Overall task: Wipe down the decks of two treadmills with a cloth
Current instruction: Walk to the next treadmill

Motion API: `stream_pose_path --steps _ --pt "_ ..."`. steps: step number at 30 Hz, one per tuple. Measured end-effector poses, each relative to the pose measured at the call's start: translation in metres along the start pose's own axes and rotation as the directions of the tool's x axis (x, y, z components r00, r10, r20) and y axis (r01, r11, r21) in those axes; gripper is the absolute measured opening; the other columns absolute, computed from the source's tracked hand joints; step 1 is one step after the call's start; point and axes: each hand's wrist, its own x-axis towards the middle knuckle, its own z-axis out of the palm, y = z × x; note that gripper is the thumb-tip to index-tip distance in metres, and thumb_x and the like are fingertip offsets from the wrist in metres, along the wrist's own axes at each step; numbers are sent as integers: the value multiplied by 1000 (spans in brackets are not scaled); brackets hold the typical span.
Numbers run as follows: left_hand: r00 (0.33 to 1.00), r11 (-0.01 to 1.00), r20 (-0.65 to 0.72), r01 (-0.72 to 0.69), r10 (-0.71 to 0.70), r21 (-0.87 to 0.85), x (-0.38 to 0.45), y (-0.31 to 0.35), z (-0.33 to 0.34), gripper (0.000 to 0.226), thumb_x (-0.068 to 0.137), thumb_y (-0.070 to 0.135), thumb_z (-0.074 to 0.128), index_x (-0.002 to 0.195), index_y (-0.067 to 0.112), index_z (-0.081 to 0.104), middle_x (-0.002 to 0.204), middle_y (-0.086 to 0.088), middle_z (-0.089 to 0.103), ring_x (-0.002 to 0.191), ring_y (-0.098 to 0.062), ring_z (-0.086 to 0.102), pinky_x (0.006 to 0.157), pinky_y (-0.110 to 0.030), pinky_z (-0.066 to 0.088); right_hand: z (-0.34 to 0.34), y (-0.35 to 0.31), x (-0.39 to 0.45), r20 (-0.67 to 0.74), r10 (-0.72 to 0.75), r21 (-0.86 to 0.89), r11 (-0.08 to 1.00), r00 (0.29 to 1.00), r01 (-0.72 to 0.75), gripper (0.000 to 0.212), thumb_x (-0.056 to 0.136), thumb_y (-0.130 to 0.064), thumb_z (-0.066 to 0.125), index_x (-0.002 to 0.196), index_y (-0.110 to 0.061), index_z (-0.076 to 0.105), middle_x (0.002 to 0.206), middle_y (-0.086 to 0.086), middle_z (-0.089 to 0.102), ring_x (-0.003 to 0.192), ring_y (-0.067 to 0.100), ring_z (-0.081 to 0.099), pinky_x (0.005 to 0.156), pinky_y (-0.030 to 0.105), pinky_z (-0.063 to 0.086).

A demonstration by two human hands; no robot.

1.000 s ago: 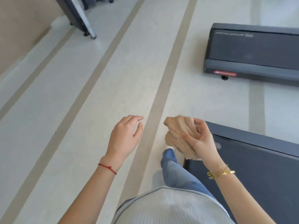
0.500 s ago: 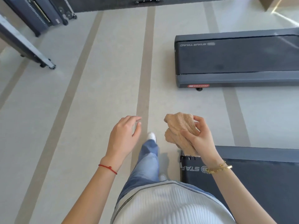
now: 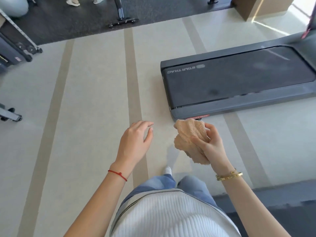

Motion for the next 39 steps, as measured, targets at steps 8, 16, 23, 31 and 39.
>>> stream_pose_path --steps 8,16,23,31,39 --pt "993 996 74 -86 88 -27 168 15 27 24 98 18 53 117 15 68 110 0 69 106 -20 61 88 -33 49 -13 -45 150 -67 -6 15 1000 998 7 40 84 2 68 113 -21 54 100 0 65 83 0 66 76 26 55" --pt "995 998 85 -38 42 -45 333 49 118 25 97 13 54 118 11 67 113 -2 69 107 -23 61 90 -37 49 -67 -55 342 16 90 -5 996 996 -90 44 82 -2 72 116 -22 52 112 7 66 102 20 67 82 34 56" --pt "997 996 20 73 -72 -53 473 75 214 26 97 10 54 119 8 67 114 -5 69 106 -25 63 90 -40 51 -113 -65 520 178 75 -63 996 981 -64 28 83 5 65 105 -1 50 92 8 56 80 11 59 68 25 53" --pt "996 996 -16 89 -90 -17 586 18 351 27 93 7 57 118 9 68 112 -4 70 103 -23 65 89 -38 54 -97 18 693 146 202 -178 968 969 -175 14 93 -8 58 107 -9 60 94 -2 67 87 11 65 73 22 53" --pt "994 997 -82 73 -71 32 663 -100 514 28 92 4 58 118 7 68 111 -5 71 101 -23 66 86 -39 55 -36 163 851 160 139 -219 970 977 -102 8 96 -17 50 101 -21 56 96 10 69 86 23 64 75 41 53"
